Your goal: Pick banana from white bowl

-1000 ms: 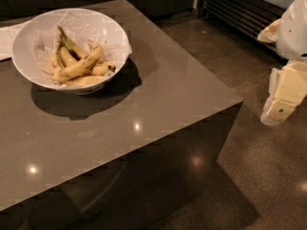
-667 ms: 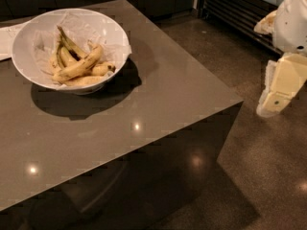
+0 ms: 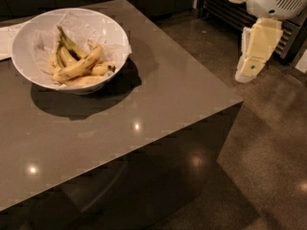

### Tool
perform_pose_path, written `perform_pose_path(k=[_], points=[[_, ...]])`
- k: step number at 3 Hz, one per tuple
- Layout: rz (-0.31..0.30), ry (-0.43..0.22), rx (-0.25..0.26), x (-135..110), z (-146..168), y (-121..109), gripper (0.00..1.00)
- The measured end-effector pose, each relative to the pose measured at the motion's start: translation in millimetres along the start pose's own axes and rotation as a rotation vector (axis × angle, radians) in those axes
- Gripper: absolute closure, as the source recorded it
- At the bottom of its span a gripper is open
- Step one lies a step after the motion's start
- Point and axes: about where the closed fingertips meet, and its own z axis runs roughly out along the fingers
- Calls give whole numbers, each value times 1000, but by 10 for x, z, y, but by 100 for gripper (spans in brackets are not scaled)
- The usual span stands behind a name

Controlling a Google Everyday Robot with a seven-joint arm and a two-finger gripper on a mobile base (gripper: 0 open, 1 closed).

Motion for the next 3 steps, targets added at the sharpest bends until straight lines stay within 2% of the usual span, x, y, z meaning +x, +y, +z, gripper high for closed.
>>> perform_pose_path(k=[1, 2, 3], points=[[-3, -2, 8, 7, -10, -6, 0], [-77, 6, 25, -189, 125, -188, 0], [-187, 8, 14, -508, 378, -455, 0]])
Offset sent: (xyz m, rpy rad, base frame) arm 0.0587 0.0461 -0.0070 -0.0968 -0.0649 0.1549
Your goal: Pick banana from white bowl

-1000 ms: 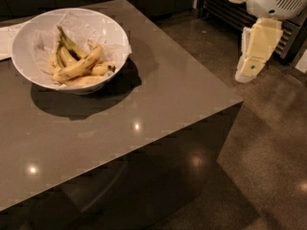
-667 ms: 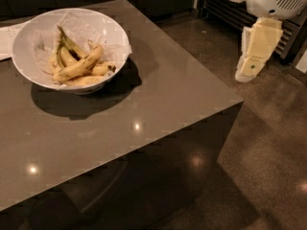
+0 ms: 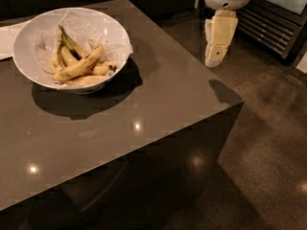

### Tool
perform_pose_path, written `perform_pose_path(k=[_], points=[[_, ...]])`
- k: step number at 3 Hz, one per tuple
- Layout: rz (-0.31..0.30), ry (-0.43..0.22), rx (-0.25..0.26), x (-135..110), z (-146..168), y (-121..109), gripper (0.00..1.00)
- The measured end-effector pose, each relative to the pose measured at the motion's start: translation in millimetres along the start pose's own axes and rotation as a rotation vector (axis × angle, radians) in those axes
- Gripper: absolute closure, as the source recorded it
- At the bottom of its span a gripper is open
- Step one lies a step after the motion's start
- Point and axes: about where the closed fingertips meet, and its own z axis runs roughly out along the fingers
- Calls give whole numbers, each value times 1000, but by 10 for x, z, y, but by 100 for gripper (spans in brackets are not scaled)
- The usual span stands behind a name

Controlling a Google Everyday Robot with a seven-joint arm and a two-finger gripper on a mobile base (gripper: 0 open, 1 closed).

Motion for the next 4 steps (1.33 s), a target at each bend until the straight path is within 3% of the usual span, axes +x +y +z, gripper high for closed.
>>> perform_pose_path(k=[1, 3, 4], points=[[-118, 8, 6, -330, 206, -244, 0], [-148, 2, 33, -412, 238, -366, 0], [-231, -10, 48, -607, 338, -587, 0]])
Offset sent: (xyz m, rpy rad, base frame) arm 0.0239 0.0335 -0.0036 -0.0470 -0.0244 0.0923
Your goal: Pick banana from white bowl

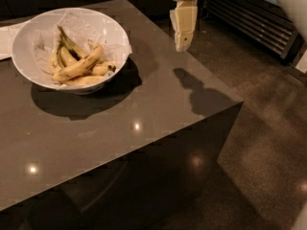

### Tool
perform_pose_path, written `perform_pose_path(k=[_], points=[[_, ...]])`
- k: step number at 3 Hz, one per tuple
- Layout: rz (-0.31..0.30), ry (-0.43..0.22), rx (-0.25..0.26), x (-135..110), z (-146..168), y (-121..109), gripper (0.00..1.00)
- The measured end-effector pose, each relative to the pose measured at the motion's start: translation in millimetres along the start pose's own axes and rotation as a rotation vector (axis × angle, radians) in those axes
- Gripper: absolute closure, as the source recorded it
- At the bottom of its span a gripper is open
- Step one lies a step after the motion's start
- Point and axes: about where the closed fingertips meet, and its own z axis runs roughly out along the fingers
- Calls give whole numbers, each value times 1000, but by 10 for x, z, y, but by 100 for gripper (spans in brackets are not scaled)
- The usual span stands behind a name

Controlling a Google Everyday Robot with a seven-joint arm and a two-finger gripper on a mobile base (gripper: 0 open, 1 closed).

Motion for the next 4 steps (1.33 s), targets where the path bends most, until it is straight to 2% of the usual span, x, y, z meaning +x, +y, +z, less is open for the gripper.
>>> perform_pose_path(k=[1, 2, 3, 4], points=[[-85, -23, 8, -223, 109, -289, 0], [-89, -28, 20, -251, 96, -332, 0], [-177, -36, 48, -402, 110, -443, 0], [-325, -29, 35, -653, 273, -580, 0]])
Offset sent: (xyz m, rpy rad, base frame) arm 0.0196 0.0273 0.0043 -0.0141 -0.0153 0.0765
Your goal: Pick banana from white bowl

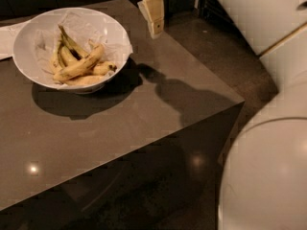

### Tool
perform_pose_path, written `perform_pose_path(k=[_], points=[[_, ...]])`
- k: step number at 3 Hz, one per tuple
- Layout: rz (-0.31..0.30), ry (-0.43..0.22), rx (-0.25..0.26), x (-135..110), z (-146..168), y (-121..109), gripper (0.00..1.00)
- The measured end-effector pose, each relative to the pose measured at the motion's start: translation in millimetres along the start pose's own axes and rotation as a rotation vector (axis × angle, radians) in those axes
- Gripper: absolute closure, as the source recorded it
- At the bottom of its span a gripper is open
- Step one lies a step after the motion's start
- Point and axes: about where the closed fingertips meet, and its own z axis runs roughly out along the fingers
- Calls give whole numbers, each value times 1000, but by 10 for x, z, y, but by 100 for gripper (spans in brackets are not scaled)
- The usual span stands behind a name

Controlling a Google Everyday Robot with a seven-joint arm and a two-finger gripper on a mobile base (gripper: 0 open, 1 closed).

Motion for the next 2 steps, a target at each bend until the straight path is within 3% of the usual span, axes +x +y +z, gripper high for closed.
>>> perform_pose_path(k=[1, 2], points=[[-123, 1, -49, -150, 204, -100, 0], [-133, -1, -42, -166, 228, -126, 0]])
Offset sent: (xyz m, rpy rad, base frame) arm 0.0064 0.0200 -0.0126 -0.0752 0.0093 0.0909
